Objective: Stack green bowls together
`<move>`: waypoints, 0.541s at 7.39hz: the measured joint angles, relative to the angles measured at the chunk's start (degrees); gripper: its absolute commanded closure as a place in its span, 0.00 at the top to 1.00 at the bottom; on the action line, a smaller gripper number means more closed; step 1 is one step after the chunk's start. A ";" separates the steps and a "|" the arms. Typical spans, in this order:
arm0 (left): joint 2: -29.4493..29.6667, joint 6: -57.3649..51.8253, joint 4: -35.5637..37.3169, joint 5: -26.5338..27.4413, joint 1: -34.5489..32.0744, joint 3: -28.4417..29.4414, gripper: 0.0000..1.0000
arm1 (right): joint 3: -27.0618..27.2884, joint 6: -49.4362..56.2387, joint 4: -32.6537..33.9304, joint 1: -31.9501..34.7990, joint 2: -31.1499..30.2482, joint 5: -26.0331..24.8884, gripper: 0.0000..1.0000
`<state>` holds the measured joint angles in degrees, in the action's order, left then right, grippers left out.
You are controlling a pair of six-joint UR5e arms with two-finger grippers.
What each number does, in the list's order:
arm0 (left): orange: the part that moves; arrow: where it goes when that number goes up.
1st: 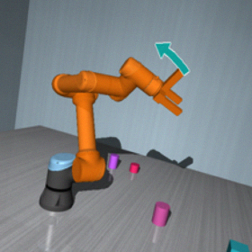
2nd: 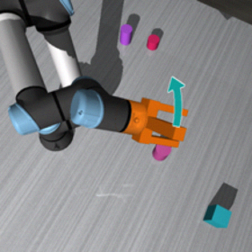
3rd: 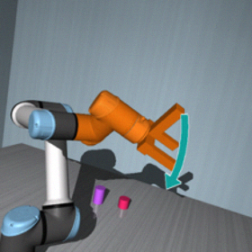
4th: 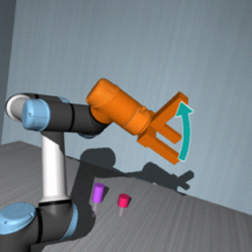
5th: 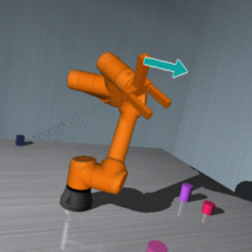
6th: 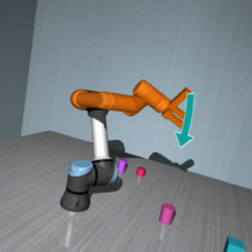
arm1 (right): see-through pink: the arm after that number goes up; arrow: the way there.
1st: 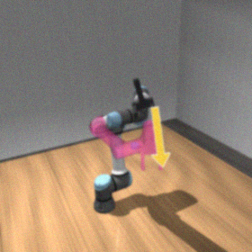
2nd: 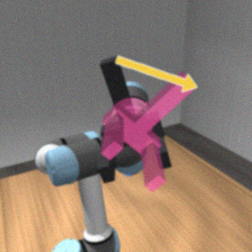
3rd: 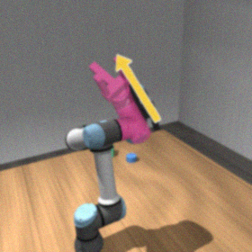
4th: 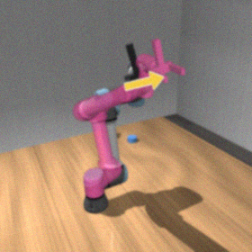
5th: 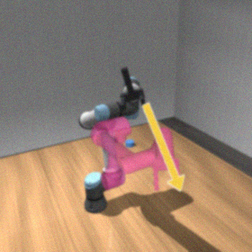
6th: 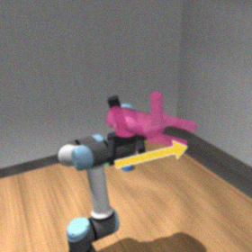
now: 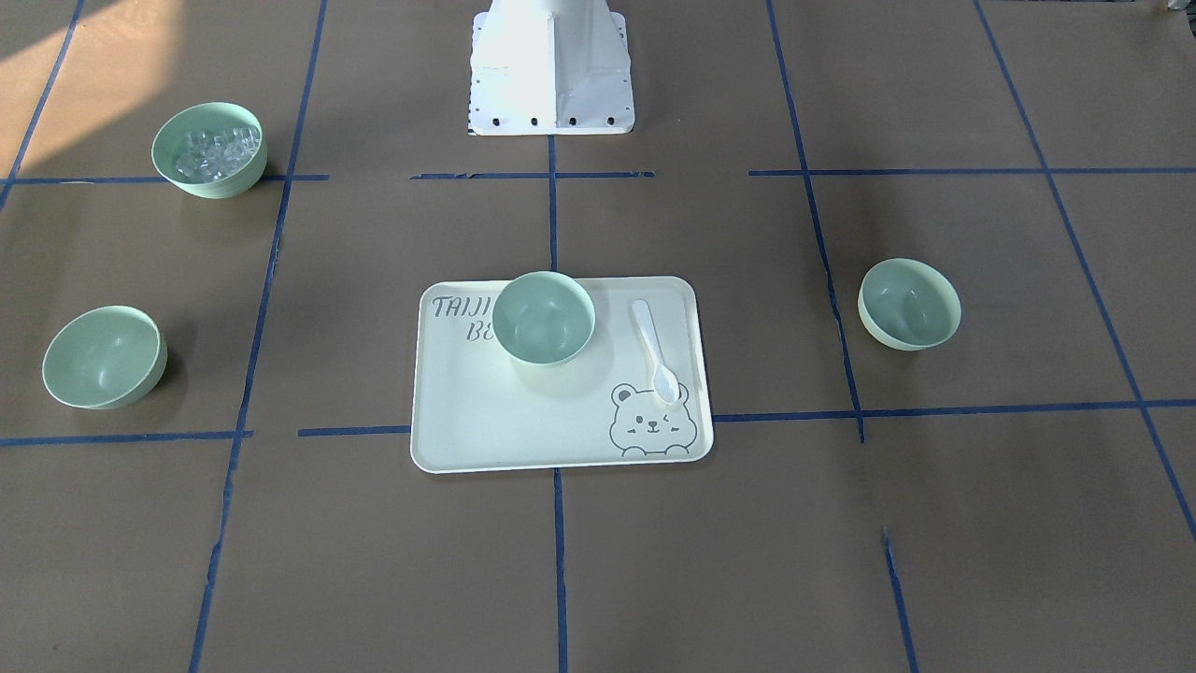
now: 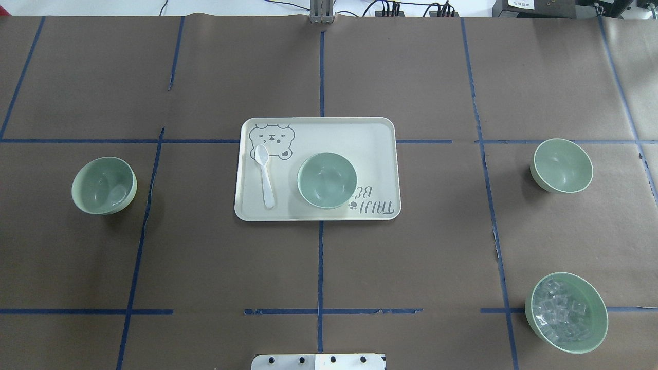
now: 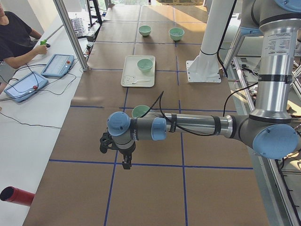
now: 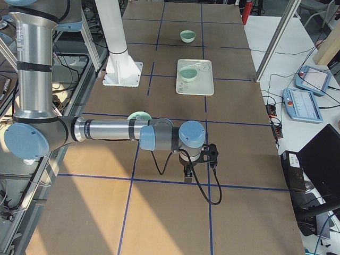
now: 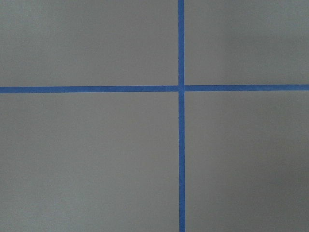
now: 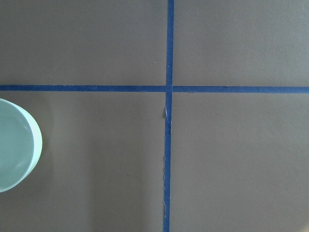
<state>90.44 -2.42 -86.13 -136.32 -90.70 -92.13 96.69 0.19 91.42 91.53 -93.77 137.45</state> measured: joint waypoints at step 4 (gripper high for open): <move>0.51 0.96 -4.62 -0.04 2.12 -2.23 1.00 | 0.42 -0.10 -0.33 -0.31 0.18 0.56 1.00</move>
<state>90.95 -1.46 -90.75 -136.35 -88.58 -94.35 97.11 0.09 91.08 91.22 -93.59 138.01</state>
